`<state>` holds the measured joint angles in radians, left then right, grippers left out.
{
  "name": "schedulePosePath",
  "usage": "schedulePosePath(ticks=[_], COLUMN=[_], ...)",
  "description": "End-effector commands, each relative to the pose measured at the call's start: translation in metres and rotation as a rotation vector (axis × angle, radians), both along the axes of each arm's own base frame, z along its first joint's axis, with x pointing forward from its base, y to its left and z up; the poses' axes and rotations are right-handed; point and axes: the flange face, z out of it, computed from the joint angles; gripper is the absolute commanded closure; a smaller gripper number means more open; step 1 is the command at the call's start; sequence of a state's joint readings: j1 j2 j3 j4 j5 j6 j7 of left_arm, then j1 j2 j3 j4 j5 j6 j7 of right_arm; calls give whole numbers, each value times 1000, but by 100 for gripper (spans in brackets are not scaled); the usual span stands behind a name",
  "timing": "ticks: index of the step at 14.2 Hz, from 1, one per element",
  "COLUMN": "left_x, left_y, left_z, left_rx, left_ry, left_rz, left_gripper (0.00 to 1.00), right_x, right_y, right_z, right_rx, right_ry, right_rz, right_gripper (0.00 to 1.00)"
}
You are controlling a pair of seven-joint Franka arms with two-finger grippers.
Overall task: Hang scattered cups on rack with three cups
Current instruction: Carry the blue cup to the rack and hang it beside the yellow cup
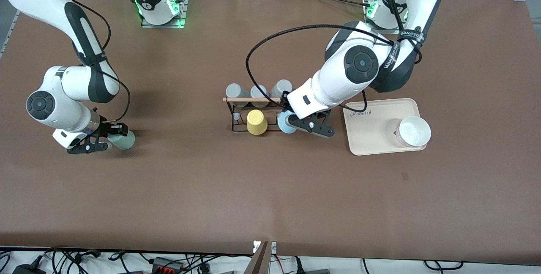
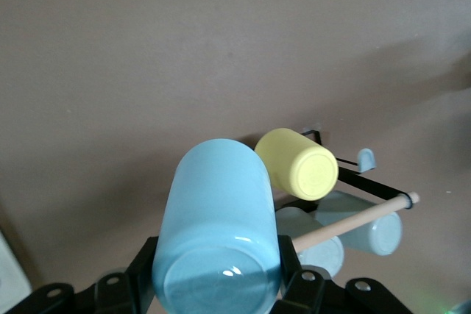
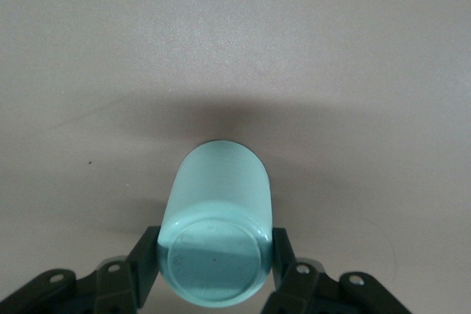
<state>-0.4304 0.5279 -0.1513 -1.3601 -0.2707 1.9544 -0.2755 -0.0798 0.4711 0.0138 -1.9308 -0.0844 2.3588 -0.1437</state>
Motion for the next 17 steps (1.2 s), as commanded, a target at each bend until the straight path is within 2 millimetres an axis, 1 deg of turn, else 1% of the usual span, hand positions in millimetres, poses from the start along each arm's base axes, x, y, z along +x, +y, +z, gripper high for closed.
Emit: schedulePosePath(ticks=[1, 3, 4, 5, 7, 8, 10, 11, 12, 13, 14, 15, 16, 17], left_x=[6, -6, -11, -12, -13, -19, -24, -28, -29, -28, -34, -32, -31, -29], left_y=[-4, -25, -33, -35, -38, -47, -55, -63, -68, -69, -76, -74, -73, -70], left_z=[-15, -33, -38, -45, -54, -55, -68, -80, -87, -95, -105, -108, -111, -111], left_rx=[-6, 16, 22, 28, 31, 35, 51, 84, 106, 118, 139, 151, 164, 168], left_ry=[58, 77, 82, 93, 104, 103, 107, 83, 64, 61, 61, 55, 49, 47], left_rz=[34, 7, 2, 5, 5, -11, -19, -44, -40, -10, -13, -15, -18, -16], left_gripper=[100, 100, 100, 100, 100, 100, 100, 100, 100, 99, 91, 86, 73, 45], right_x=[8, 21, 28, 33, 43, 46, 50, 51, 50, 51, 49, 48, 46, 43], right_y=[5, 9, 12, 18, 34, 39, 60, 68, 79, 91, 101, 109, 118, 128], right_z=[24, 53, 67, 82, 116, 132, 166, 180, 188, 200, 208, 214, 218, 224], right_rx=[-3, -3, -1, -2, -3, 2, 43, 56, 66, 71, 67, 64, 62, 61], right_ry=[-27, 3, 17, 29, 33, 39, 55, 70, 79, 75, 87, 89, 89, 86], right_rz=[32, 23, 22, 26, 43, 40, 21, 6, 5, -6, -21, -34, -48, -60], right_gripper=[66, 66, 66, 66, 66, 66, 66, 66, 66, 66, 66, 65, 64, 64])
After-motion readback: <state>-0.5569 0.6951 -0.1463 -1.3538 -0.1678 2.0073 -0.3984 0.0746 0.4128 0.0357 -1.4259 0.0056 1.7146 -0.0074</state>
